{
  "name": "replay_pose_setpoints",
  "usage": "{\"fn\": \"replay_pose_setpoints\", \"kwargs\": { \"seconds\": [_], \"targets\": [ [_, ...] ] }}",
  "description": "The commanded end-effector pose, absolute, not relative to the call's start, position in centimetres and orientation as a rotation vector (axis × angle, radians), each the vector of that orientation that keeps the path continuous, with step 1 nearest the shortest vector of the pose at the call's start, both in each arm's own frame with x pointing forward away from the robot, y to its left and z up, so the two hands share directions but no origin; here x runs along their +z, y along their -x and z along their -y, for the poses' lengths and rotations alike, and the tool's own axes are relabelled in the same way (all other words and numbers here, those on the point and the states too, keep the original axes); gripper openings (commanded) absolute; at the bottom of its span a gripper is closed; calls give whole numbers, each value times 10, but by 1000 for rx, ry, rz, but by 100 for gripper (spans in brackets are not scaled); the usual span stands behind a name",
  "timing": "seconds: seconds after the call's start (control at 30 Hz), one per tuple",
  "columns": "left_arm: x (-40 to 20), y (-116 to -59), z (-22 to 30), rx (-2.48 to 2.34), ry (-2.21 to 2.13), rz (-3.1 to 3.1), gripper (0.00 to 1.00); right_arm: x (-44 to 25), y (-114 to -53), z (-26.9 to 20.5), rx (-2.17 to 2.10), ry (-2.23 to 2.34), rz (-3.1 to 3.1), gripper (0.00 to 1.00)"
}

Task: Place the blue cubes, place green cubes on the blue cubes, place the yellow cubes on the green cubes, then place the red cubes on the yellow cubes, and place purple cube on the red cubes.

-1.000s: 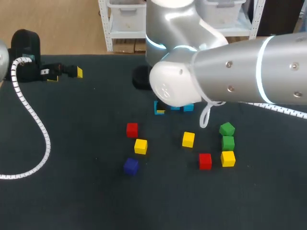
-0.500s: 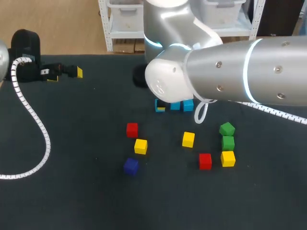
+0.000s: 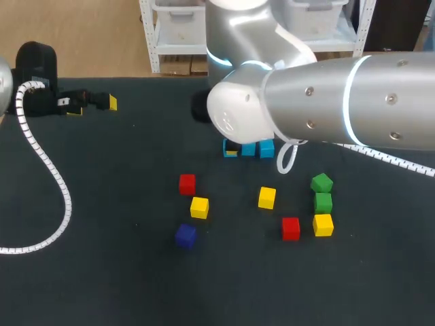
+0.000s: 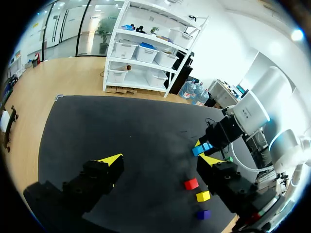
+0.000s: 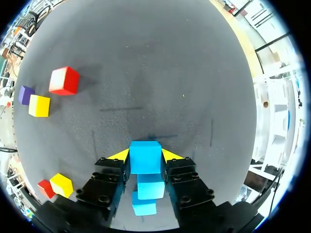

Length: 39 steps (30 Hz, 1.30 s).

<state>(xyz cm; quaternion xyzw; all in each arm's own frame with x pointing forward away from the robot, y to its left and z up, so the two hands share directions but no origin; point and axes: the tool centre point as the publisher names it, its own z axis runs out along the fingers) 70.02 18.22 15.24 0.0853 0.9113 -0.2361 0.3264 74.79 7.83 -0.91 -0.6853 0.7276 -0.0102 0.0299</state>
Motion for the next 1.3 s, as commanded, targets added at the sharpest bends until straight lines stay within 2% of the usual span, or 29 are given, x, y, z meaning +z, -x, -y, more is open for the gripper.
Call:
{"fn": "replay_pose_setpoints", "kwargs": {
  "seconds": [0.03,0.13,0.2,0.23,0.27,0.83,0.97,1.07,1.13,1.27,1.3],
  "targets": [
    [151,-700,-184,-631,-229,-2379,100,-10,-749,-77,-30,2112,-2247,0],
    [151,-700,-184,-631,-229,-2379,100,-10,-749,-76,-34,2111,-2248,2],
    [151,-700,-184,-631,-229,-2379,100,-11,-749,-76,-41,2105,-2252,55],
    [151,-700,-184,-631,-229,-2379,100,-11,-749,-75,-40,2105,-2253,96],
    [151,-700,-184,-631,-229,-2379,100,-11,-748,-75,-38,2105,-2254,100],
    [151,-700,-184,-631,-229,-2379,100,0,-780,-48,-30,2045,-2306,100],
    [151,-700,-184,-631,-229,-2379,100,-4,-779,-45,-29,2061,-2301,88],
    [151,-700,-184,-631,-229,-2379,100,-6,-776,-43,-23,2077,-2295,71],
    [151,-700,-184,-631,-229,-2379,100,-7,-777,-43,-26,2082,-2293,49],
    [151,-700,-184,-631,-229,-2379,100,-6,-775,-41,-27,2093,-2291,34],
    [151,-700,-184,-631,-229,-2379,100,-5,-775,-40,-26,2095,-2292,27]
  ]
}}
